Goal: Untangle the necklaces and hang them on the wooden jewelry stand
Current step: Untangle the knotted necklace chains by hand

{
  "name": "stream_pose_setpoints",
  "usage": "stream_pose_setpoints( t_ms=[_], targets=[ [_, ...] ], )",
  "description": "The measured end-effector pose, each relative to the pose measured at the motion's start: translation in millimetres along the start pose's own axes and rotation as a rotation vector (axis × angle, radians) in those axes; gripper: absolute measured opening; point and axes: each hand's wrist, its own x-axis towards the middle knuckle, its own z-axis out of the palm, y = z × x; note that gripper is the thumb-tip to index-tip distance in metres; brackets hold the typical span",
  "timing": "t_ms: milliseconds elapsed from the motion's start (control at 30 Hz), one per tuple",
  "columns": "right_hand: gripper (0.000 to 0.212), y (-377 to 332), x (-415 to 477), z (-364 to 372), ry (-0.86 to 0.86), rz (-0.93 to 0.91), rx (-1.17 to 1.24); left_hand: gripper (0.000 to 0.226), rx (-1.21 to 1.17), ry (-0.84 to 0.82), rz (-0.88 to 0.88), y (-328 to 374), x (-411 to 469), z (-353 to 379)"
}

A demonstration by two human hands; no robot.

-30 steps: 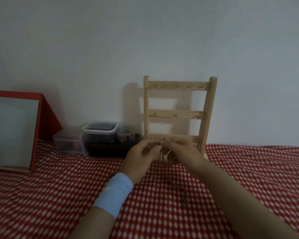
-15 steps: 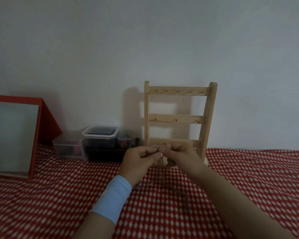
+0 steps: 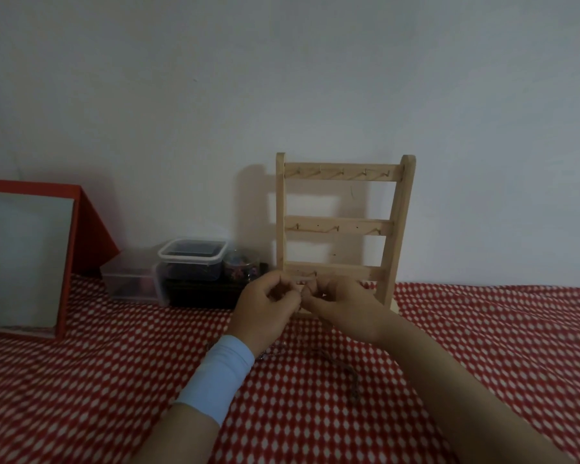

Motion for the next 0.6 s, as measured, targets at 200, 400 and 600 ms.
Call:
stream_pose_setpoints(
  t_ms=[200,400,600],
  targets=[
    [0.019,-3.3,0.8,-2.0,0.023,0.062,0.272,0.022,0.076,-0.104,-0.006,4.5,-1.9,7.4],
    [0.025,5.3,2.7,4.6,0.029,0.071,0.231,0.021,0.224,-0.105,0.016,7.6,-0.3,-7.4],
    [0.009,5.4,3.8,4.4,0.060,-0.069,-0.194,0.013,0.205,-0.031,0.000,11.2,2.8,-7.5]
  ],
)
